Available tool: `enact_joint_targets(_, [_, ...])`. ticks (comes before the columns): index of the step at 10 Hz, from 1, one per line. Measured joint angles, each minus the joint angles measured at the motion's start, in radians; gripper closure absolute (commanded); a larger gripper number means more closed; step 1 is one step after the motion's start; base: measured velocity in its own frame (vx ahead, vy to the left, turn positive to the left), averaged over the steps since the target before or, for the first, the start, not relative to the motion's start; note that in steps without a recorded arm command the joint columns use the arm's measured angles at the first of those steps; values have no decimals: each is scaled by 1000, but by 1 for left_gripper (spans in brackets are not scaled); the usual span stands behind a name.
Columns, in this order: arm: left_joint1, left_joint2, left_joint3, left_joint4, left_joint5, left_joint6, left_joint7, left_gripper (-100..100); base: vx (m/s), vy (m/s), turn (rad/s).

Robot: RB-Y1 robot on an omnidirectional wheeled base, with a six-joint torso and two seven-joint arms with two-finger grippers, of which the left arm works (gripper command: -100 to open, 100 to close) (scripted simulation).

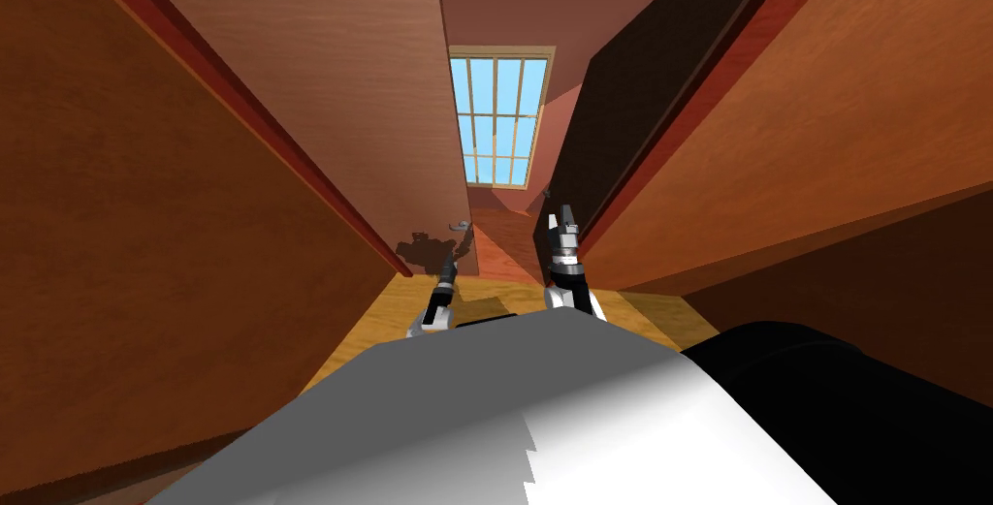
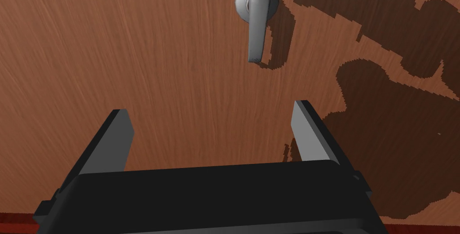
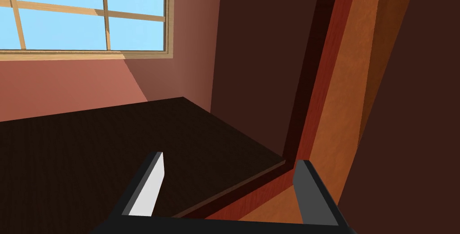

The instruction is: Push the door open

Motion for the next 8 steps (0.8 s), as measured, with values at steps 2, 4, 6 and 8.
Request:
enact_joint_targets(2, [-19,-4,-6,46,2,-15,0,-100,88,72,-34])
enact_joint_targets(4, [-38,-7,-11,90,4,-27,0,-100,81,90,-47])
enact_joint_targets(6, [-55,-12,-18,132,7,-37,-2,-100,129,84,-40])
enact_joint_targets(8, [-67,-16,-25,162,9,-40,-3,-100,89,82,-25])
